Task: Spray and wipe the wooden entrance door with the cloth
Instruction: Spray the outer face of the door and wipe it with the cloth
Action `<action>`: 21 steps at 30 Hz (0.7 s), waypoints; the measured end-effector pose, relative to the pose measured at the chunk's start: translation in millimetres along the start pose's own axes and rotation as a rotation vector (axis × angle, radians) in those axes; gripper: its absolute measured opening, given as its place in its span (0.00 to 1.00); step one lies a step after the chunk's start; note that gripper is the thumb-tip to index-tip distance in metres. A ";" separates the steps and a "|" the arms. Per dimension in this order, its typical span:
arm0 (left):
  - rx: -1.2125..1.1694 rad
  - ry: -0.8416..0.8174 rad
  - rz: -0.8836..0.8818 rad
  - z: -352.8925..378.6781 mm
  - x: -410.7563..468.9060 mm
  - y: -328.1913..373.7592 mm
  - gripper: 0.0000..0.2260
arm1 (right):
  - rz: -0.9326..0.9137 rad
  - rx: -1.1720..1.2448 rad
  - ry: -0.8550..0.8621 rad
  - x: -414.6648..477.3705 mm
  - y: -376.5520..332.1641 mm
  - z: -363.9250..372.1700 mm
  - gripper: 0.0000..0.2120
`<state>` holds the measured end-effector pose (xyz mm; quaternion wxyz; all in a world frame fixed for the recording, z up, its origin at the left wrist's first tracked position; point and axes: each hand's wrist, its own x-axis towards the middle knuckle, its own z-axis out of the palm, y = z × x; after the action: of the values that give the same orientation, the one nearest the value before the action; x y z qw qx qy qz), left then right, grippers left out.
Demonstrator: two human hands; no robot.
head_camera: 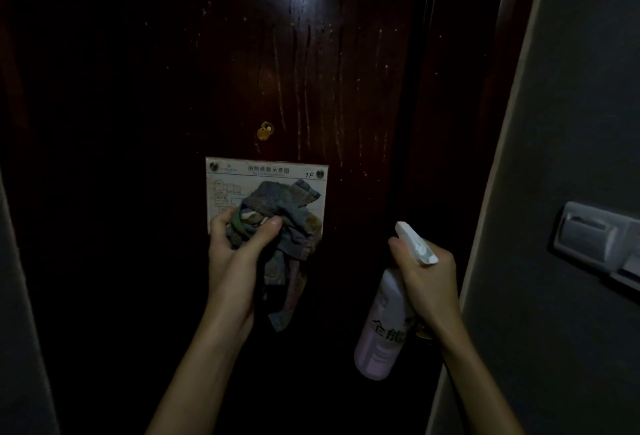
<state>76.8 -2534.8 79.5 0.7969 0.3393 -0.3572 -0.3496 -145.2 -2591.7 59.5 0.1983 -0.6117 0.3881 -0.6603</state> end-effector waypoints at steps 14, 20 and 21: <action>-0.010 -0.015 -0.014 1.8 -2.7 -2.1 0.20 | 0.056 -0.049 -0.091 4.4 9.6 -3.1 0.10; 0.005 -0.006 -0.014 6.6 1.6 -3.0 0.19 | -0.019 -0.026 0.077 3.6 0.8 0.1 0.19; 0.007 -0.009 -0.012 7.9 2.4 -2.5 0.18 | -0.025 -0.030 0.068 5.3 0.8 -1.5 0.18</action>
<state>70.8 -2540.4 82.4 0.7918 0.3428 -0.3600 -0.3547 -147.7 -2595.7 62.4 0.1677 -0.5964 0.3969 -0.6772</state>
